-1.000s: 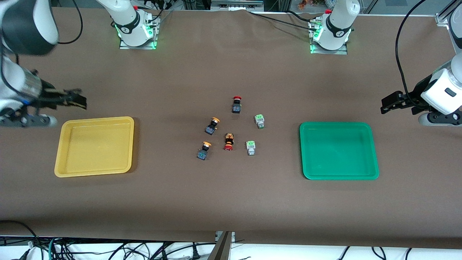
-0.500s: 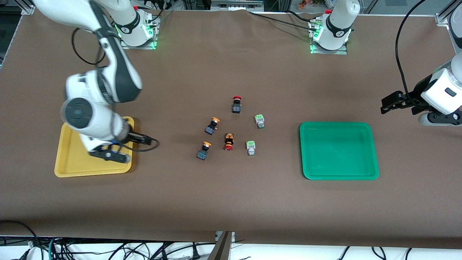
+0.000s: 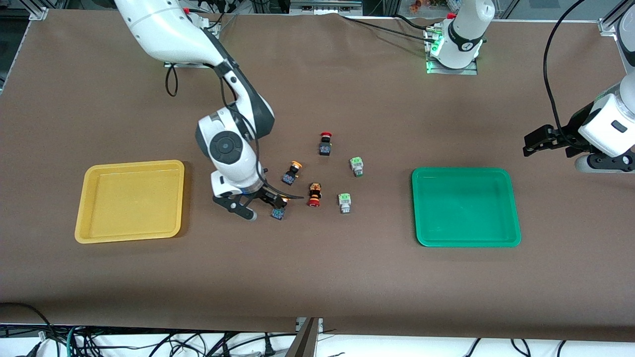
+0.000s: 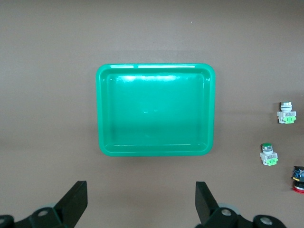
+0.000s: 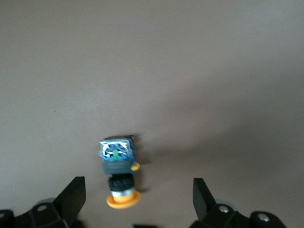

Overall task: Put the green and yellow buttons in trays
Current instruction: 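Reach the right gripper down to the orange-capped button and grasp it, then carry the orange button to the yellow tray while the left gripper reaches the green button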

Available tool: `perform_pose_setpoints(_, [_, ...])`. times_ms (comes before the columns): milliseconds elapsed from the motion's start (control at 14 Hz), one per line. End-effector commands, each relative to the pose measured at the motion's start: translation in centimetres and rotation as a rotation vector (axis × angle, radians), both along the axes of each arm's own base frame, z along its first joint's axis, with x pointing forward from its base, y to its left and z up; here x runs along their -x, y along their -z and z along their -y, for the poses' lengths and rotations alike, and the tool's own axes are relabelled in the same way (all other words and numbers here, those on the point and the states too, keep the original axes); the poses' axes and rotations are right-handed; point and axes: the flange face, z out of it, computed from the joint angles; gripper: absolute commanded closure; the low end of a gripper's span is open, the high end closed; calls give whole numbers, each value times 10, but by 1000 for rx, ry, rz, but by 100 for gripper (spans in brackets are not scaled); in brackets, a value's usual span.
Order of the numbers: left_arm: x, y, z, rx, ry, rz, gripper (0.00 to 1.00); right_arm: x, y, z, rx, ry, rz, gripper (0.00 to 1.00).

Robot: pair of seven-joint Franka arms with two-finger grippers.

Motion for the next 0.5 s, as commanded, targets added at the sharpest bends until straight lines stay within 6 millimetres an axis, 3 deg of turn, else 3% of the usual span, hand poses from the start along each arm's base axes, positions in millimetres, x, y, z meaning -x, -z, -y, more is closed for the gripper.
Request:
perform_pose_setpoints(0, [0, -4, -5, -24, -1, 8, 0, -8, 23, -9, -32, 17, 60, 0])
perform_pose_setpoints(286, [-5, 6, -10, -24, -10, -9, 0, -5, 39, -22, -38, -3, 77, 1])
perform_pose_setpoints(357, [-5, 7, -10, -25, -19, -11, 0, -6, 42, -27, -33, -18, 85, 10])
perform_pose_setpoints(429, [-7, 4, -8, -23, -19, -5, 0, -7, 44, -31, -24, -35, 95, 28])
